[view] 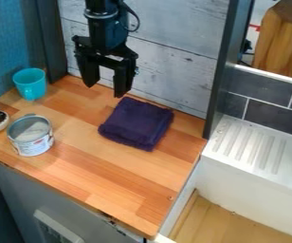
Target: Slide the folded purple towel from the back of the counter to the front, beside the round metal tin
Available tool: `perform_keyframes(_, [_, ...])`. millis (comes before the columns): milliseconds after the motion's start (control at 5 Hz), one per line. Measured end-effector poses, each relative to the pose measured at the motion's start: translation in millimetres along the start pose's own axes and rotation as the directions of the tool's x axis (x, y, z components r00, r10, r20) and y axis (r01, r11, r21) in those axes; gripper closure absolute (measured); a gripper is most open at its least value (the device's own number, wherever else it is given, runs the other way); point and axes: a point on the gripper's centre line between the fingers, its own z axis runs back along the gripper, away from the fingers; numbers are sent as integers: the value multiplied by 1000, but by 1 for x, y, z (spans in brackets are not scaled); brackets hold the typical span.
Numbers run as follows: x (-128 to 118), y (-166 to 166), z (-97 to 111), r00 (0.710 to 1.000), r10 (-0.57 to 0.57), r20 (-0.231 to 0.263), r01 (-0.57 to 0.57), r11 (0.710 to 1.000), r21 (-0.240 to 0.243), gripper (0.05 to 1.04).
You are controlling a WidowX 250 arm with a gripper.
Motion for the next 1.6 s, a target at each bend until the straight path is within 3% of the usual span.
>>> perform_keyframes(200, [-2,-1,-11,1000,-1,-29,1,1000,-6,83])
perform_keyframes(400, [14,-3,-27,998,-41,38,42,999,-19,83])
perform_keyframes(600, [29,-17,-47,993,-79,84,79,997,1,83])
perform_keyframes(800, [38,-28,-66,992,-90,88,95,994,-50,83])
perform_keyframes(1000, [53,-29,-75,994,-60,93,66,995,-68,83])
perform_keyframes(1200, [57,-26,-82,996,-46,73,50,997,-52,83])
perform_keyframes(1400, [52,-17,-84,999,-15,53,15,1000,2,83])
perform_keyframes(1600, [40,-12,-102,1000,8,-15,-8,999,31,83])
